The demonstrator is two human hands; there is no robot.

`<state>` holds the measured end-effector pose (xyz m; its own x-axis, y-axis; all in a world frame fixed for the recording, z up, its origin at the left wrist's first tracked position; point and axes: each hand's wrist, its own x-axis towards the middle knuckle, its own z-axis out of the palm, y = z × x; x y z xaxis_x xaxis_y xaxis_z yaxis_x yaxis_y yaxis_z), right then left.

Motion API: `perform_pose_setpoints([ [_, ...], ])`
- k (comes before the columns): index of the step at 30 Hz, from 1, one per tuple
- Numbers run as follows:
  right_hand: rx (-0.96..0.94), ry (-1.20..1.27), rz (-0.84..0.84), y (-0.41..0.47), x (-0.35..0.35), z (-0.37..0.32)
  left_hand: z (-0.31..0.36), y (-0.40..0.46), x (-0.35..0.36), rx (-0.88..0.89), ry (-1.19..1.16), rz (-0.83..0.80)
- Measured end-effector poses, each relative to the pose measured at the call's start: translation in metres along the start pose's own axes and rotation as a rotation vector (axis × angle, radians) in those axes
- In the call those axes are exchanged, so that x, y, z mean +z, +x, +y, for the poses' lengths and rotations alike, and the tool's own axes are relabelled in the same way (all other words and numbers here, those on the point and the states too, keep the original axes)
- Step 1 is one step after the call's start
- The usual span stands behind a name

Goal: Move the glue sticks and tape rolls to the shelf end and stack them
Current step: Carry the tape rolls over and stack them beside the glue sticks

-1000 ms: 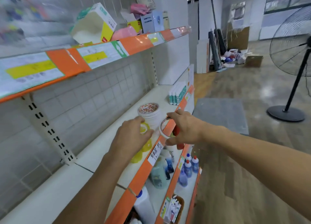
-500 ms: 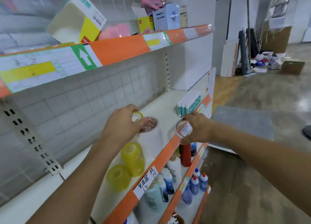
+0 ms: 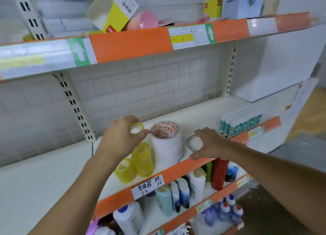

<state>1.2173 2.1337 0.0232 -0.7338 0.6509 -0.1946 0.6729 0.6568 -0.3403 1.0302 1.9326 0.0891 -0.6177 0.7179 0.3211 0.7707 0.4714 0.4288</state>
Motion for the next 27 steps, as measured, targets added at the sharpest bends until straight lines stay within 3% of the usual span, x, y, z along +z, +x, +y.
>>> perform_pose_setpoints([
  [5,-0.03,0.061,-0.018,0.017,-0.003,-0.001,-0.013,-0.013,-0.007,-0.102,0.027,-0.007],
  [27,-0.077,0.098,-0.038,0.046,0.016,0.009,-0.019,-0.014,-0.003,-0.101,0.078,-0.004],
])
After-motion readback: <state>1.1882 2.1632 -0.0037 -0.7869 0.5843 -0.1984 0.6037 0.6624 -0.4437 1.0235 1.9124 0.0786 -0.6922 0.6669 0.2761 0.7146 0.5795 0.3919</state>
